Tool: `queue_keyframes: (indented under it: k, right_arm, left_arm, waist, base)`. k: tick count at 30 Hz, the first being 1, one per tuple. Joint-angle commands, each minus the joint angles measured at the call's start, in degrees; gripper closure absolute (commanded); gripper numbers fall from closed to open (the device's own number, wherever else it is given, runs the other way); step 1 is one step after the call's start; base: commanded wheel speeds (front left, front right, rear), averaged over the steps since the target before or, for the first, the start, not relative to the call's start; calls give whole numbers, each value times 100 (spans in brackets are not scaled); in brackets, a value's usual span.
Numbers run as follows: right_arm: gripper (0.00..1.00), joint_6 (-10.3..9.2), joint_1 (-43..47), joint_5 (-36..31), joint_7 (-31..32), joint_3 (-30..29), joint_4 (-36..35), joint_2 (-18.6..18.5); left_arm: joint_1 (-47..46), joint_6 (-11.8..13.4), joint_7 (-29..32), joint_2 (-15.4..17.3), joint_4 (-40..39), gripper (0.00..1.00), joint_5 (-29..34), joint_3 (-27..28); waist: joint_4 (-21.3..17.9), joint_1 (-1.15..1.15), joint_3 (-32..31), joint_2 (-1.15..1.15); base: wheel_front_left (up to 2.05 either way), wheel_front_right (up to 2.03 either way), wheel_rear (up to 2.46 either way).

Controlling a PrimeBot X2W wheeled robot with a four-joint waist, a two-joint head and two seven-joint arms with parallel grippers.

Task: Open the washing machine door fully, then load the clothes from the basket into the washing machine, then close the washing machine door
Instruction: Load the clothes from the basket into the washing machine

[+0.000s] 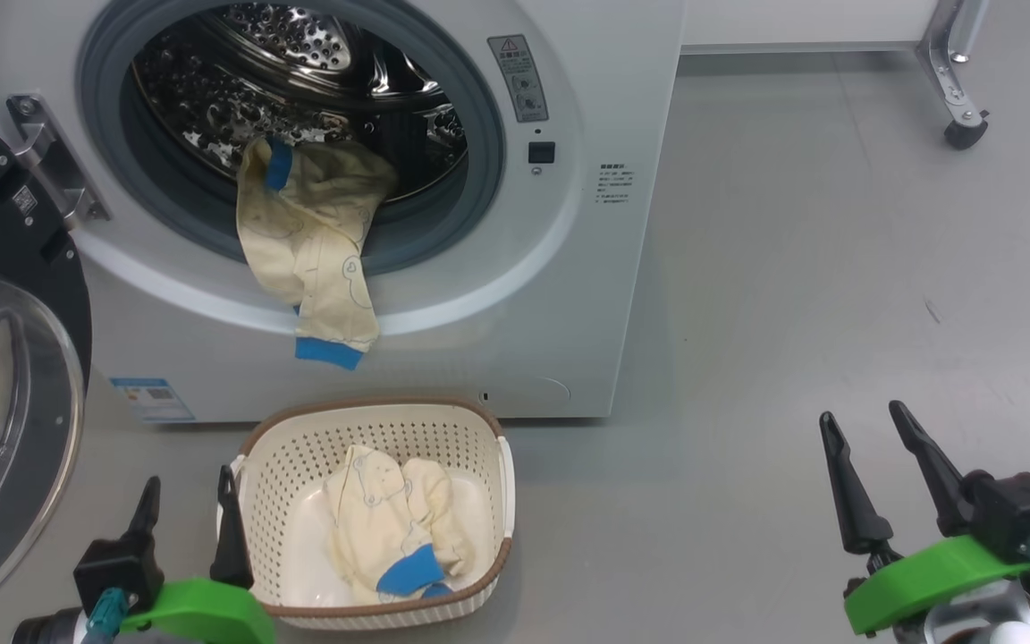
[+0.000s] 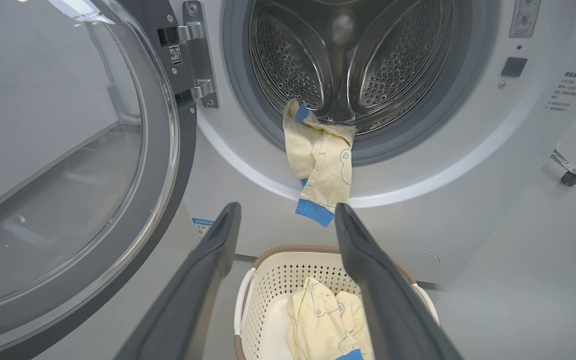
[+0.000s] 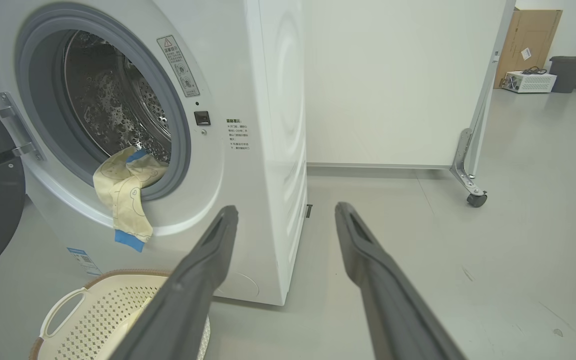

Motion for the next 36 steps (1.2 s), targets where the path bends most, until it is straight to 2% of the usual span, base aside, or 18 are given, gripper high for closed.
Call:
queue_keyframes:
  k: [1, 7, 16, 26, 36]
  right_arm:
    - [0, 25, -142, 8, 4, 121, -220, -59]
    - [0, 25, -188, 19, 5, 150, -245, -59]
    - [0, 25, -414, 71, -64, 183, -272, -59]
    - [0, 25, -868, 187, -281, 298, -144, -59]
    - [0, 25, -1301, 389, -504, 437, 71, -59]
  left_arm:
    - [-273, -5, -34, 134, -101, 0, -39, 211]
    - [-417, -127, 44, 138, 26, 0, -115, 177]
    - [-1193, -491, 249, 260, 585, 0, -243, 187]
    - [-2565, -1097, 329, 369, 1740, 0, -361, 198]
    - [-3852, -1462, 461, 451, 2708, 0, -263, 74]
  waist:
    - [-2, 0, 3, 0]
    - [-28, 0, 103, 0]
    - [-189, 0, 572, 0]
    - [-550, 0, 1376, 0]
    - [-977, 0, 2161, 0]
  base:
    - [0, 0, 0]
    - [0, 0, 0]
    - [0, 0, 0]
    - [0, 0, 0]
    - [0, 0, 0]
